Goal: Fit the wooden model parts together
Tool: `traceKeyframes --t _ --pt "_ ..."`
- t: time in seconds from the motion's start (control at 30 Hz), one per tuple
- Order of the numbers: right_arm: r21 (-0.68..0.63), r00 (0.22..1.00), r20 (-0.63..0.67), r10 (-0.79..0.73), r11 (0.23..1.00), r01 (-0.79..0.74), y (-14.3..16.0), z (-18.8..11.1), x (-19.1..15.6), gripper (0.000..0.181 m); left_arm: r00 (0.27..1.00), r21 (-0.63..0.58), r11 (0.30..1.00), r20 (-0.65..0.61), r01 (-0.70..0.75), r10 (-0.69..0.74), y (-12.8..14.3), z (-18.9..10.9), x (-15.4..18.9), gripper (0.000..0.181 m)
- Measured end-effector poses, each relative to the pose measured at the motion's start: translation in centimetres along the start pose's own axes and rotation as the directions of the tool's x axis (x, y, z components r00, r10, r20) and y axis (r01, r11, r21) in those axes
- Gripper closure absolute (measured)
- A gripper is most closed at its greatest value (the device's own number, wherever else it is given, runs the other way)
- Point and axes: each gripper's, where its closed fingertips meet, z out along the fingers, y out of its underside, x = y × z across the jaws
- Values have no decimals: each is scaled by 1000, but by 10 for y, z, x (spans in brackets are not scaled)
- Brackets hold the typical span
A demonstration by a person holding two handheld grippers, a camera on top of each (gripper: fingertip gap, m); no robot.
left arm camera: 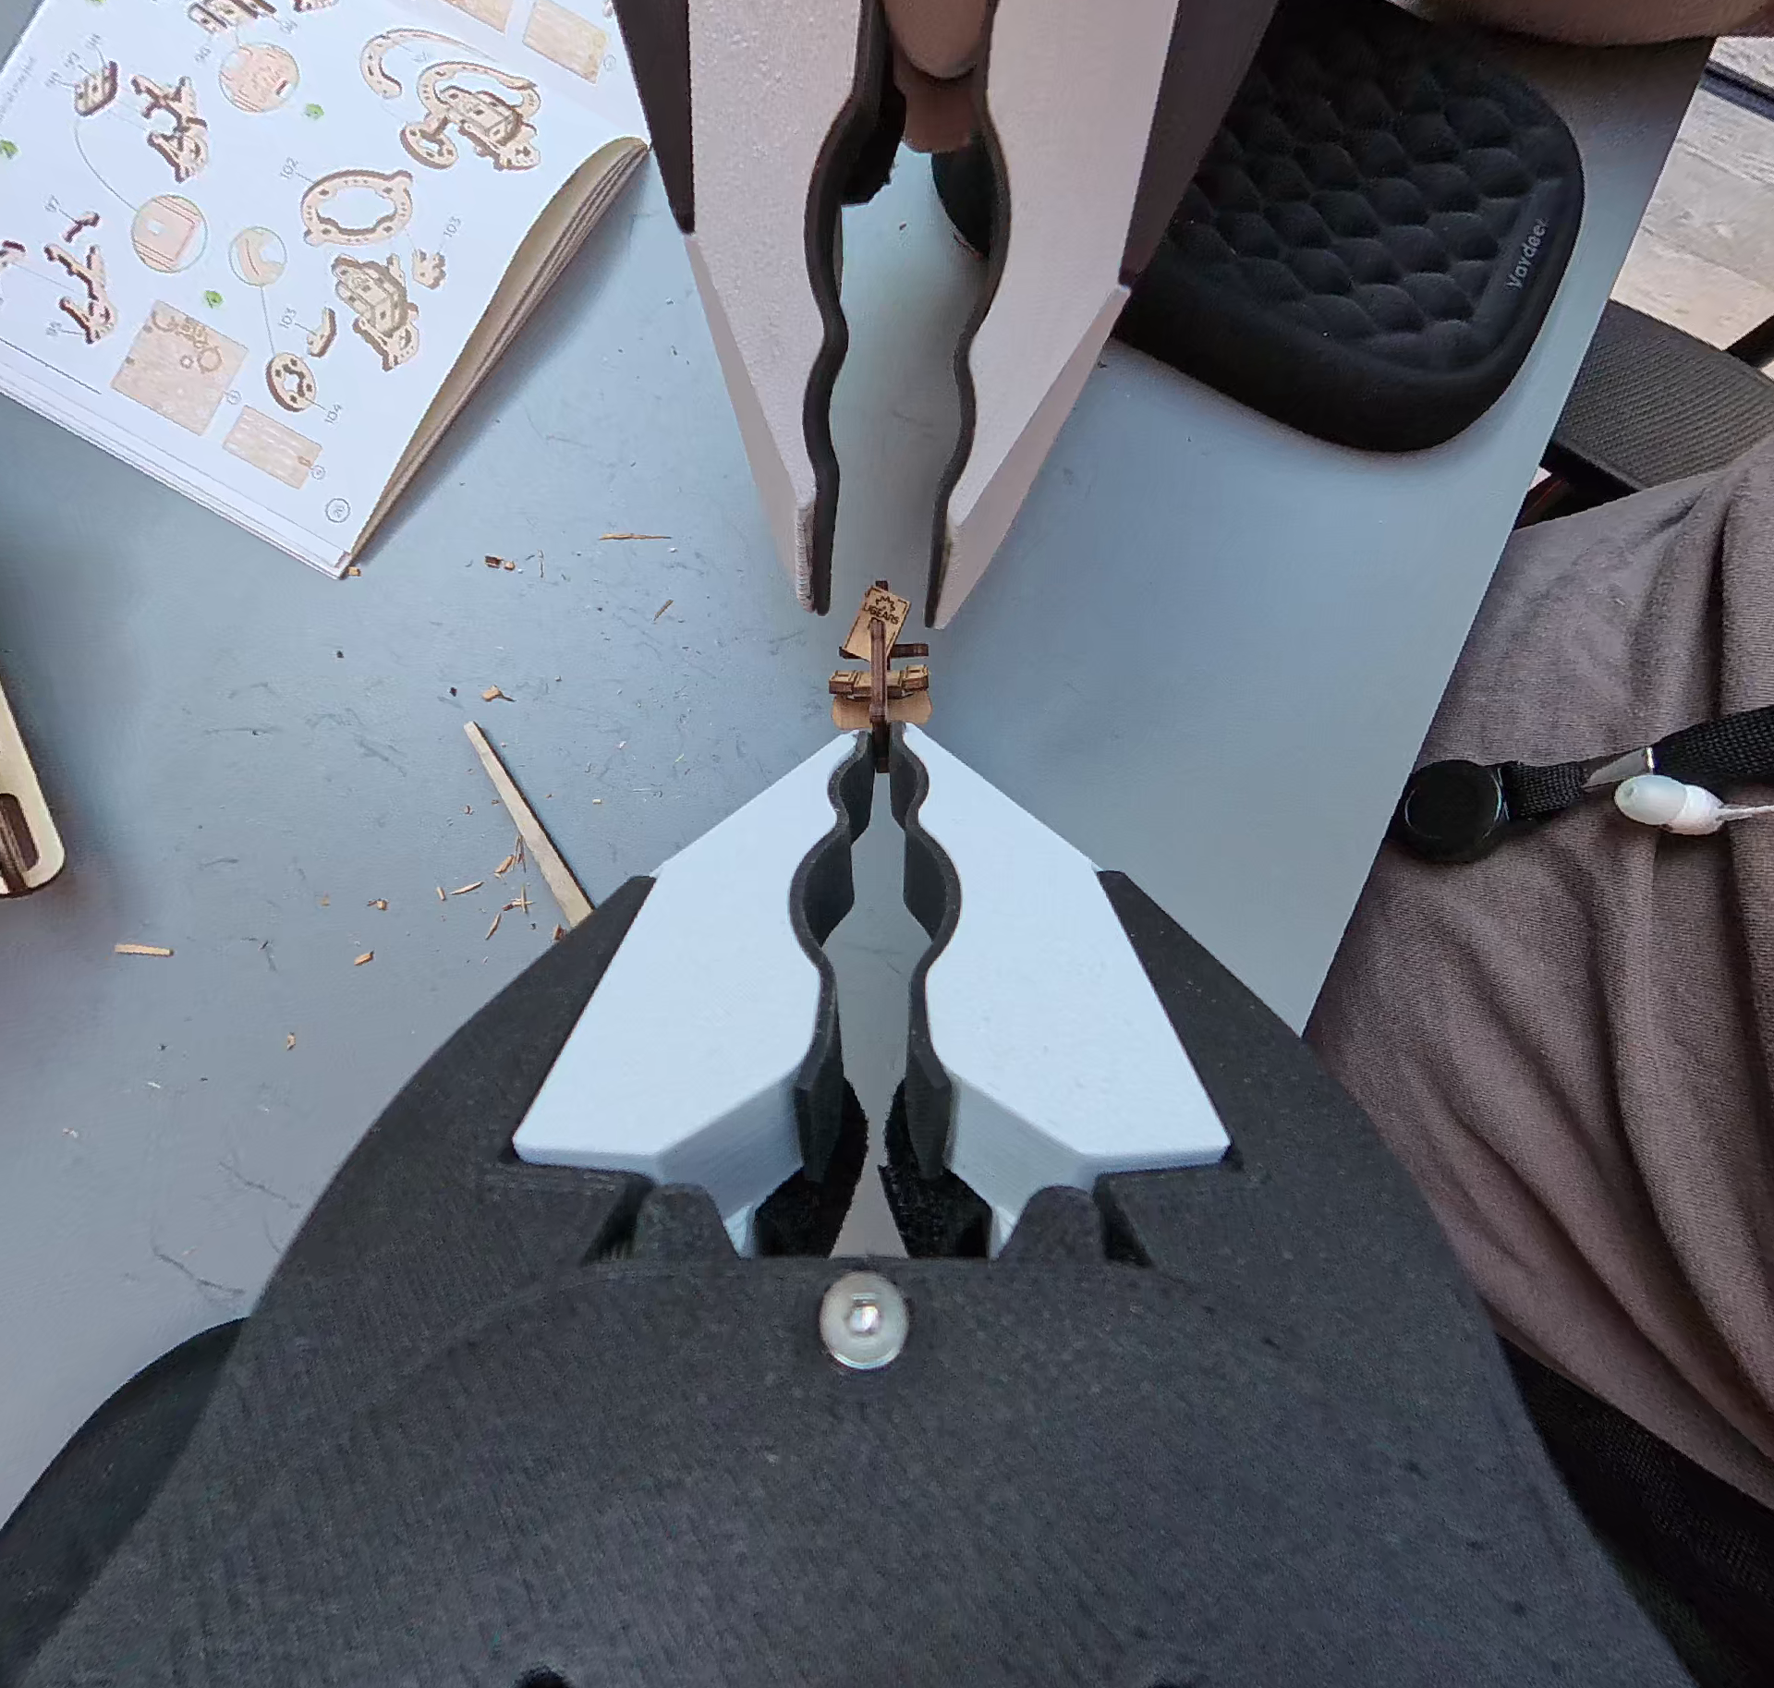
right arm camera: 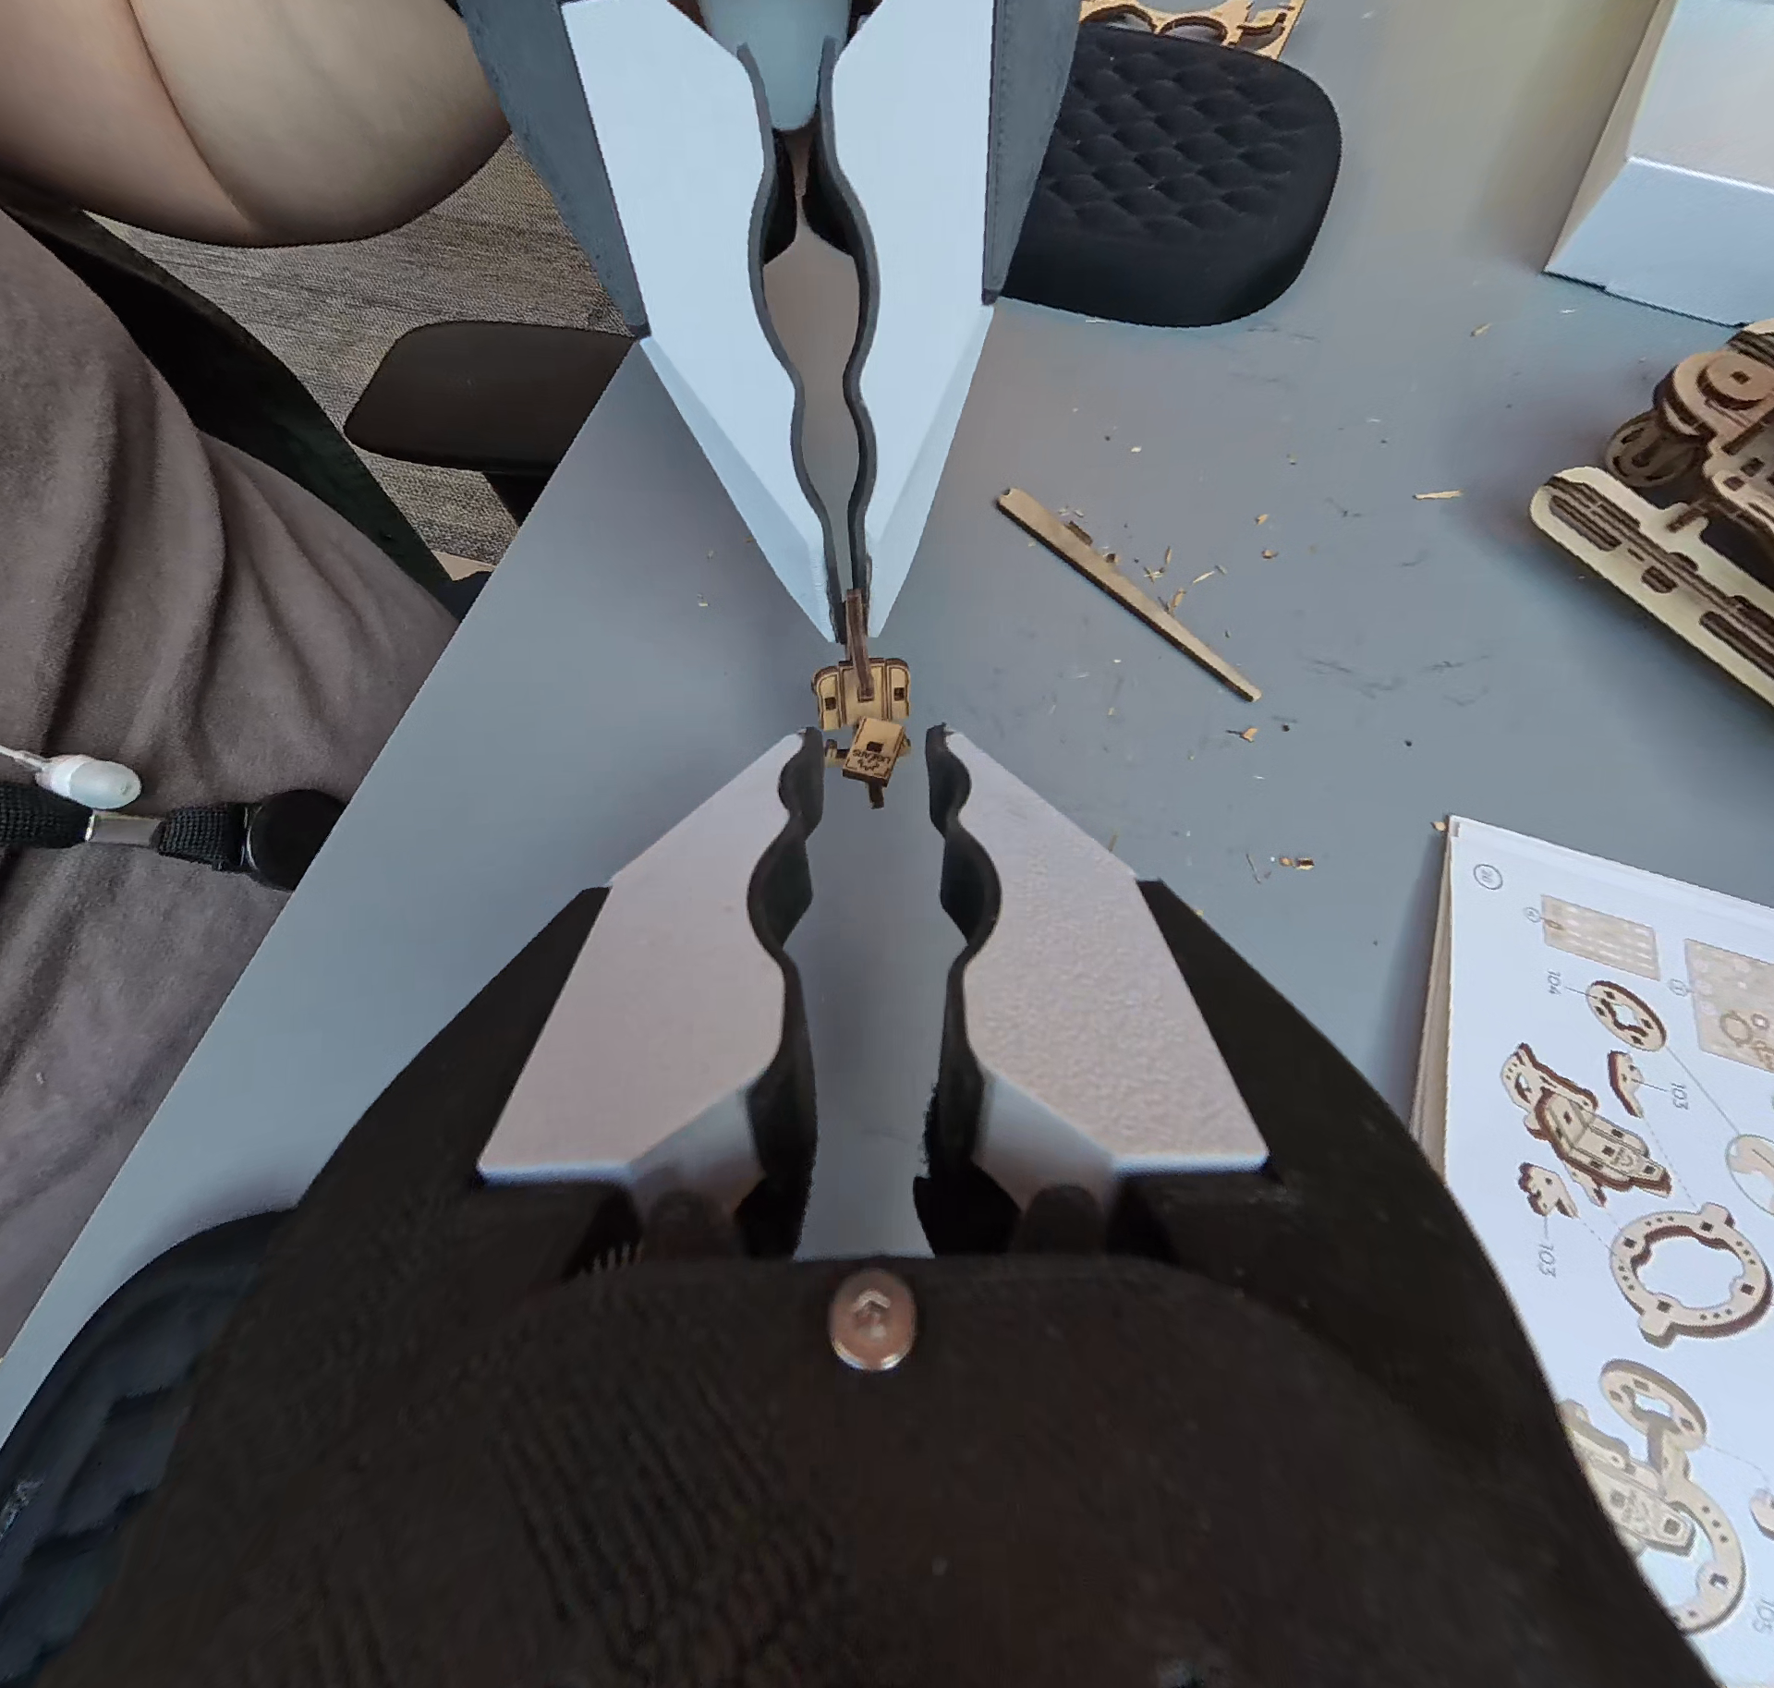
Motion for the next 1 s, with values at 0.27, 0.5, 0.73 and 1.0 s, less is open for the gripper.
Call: traceKeyframes --t 0.27,0.5,0.73,1.0 --pt "1 1000 -4 -28 1000 28 0 0 -1 167 1000 6 1000 4 -3 3 -1 -1 0 181" --pt "3 1000 6 0 1000 0 1 0 0 165 1000 9 1000 4 -4 4 -1 -2 0 181" --pt "-25 1000 -10 -27 999 26 4 2 1 172 1000 12 1000 0 -4 4 -2 -2 1 181" --pt "-97 998 18 -61 993 62 11 2 -4 173 1000 -16 1000 10 -26 26 1 1 1 181"
